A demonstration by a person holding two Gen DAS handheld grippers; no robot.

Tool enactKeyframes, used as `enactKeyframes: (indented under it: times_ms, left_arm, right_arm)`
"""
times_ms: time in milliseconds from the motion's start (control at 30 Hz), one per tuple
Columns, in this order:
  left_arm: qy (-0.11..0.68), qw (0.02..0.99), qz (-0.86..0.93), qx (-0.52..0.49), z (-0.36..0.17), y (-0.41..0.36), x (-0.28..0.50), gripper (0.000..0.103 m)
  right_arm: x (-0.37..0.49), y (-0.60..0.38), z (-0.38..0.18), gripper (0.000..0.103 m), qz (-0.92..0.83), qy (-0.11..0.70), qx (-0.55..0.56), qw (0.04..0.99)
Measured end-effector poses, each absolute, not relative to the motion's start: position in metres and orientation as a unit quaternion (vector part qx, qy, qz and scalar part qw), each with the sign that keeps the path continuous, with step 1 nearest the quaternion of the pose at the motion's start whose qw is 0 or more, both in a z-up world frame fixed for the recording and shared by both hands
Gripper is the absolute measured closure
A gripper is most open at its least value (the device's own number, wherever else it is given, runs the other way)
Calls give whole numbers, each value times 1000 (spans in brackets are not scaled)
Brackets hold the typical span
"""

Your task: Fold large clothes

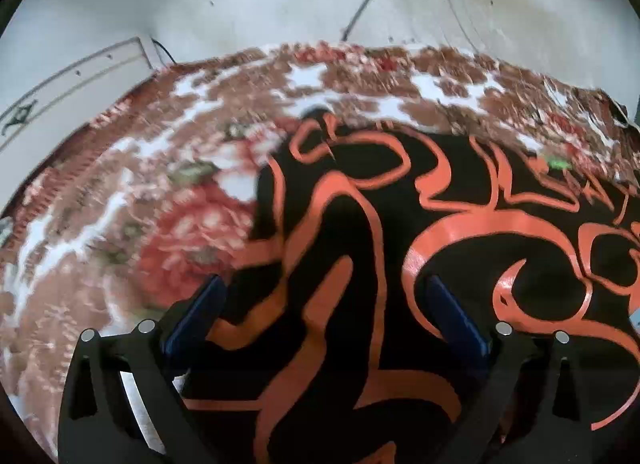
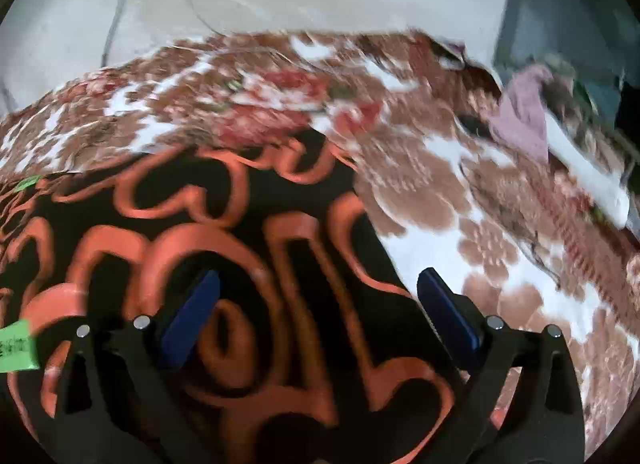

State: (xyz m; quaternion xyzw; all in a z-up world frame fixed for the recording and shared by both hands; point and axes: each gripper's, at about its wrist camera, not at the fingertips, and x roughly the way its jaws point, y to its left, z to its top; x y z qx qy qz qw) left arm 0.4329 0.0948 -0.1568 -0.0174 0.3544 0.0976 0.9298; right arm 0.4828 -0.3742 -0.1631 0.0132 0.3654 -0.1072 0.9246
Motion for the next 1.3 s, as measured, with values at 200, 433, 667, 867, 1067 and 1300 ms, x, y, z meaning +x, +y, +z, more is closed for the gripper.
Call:
enactKeyframes:
  times_ms: [200, 433, 667, 867, 1067, 1300]
  left_arm:
    - [266, 957, 54, -104, -78, 100, 362, 5]
    - [271, 936, -30, -223, -97, 80, 261, 5]
    - [321, 852, -106, -399, -164, 82, 268, 5]
    - [332, 843, -87, -415, -193, 84, 296, 5]
    - [317, 854, -45, -409, -195, 89, 309, 5]
    - [306, 860, -3, -407, -201, 95, 345, 5]
  right_arm:
    - [454, -369, -105, 5, -44, 295, 81, 951]
    - [440, -277, -77, 5, 66, 284, 14, 956]
    - [444, -229, -105, 5, 96, 310, -12, 946]
    - [452, -225, -129, 5, 92, 338, -13, 937]
    - [458, -221, -143, 5, 78, 346, -30, 935]
    - [459, -218, -148, 5, 74, 345, -40, 935]
